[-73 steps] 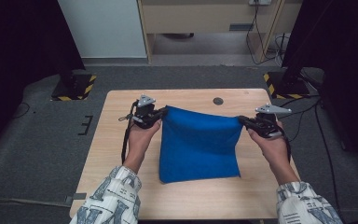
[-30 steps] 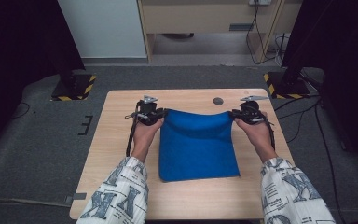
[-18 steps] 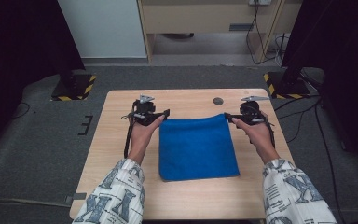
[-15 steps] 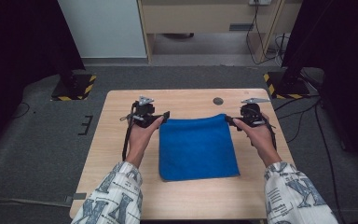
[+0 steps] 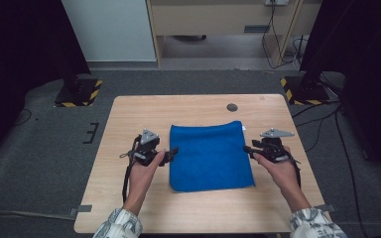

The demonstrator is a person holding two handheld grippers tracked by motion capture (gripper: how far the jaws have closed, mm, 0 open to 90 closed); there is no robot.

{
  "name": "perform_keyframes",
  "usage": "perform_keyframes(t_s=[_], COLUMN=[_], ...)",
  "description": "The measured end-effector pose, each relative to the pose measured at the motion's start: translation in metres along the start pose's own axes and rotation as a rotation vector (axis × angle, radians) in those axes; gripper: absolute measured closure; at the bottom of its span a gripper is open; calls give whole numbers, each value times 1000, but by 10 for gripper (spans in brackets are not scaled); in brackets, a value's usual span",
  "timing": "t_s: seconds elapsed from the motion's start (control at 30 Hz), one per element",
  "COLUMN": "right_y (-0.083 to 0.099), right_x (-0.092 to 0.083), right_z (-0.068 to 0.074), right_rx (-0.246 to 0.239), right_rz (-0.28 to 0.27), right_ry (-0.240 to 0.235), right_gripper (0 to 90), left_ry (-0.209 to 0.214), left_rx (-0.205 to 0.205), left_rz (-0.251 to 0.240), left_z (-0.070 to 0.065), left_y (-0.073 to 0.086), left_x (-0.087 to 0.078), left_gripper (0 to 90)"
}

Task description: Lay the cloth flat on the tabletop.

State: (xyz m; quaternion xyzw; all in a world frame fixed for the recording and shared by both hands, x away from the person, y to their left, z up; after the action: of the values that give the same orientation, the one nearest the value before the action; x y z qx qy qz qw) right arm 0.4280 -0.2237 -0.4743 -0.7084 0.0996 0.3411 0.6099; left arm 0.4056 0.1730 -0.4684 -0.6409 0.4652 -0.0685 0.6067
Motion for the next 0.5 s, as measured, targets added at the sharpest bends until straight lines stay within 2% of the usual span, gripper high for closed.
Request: perform_keyframes(t_s=[0.13,0.3,0.43,0.5], right_y=[18,54,66,67], right_x=[-6,-11,-15,-17], right_z=[2,10,17,21], right_rx=[-10,-23,-40,-58], right_rz=[-9,3,10,1], right_ry=[0,-6,-19,-18], right_gripper=[593,624,637,651], left_ry=[3,9,-10,-6], left_rx=[5,-18,-7,-37], left_rz=[17,28,51,32], left_z=[0,-1,-6,-6], left_y=[17,41,61,66], left_x=[-5,-11,-14,-18], left_gripper=[142,169,190,211])
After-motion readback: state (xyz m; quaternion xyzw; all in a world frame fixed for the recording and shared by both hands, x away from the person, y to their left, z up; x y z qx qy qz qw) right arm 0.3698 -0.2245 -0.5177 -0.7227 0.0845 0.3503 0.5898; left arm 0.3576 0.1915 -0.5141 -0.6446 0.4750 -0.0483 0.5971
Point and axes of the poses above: each handheld gripper's, and its own axes: x roughly forward along the jaws, y roughly out of its underside, z roughly to its left, the point moved 1 cm from there along x, roughly forward along the jaws, and after that the axes turned 13 degrees about y, right-handed, at the moved point
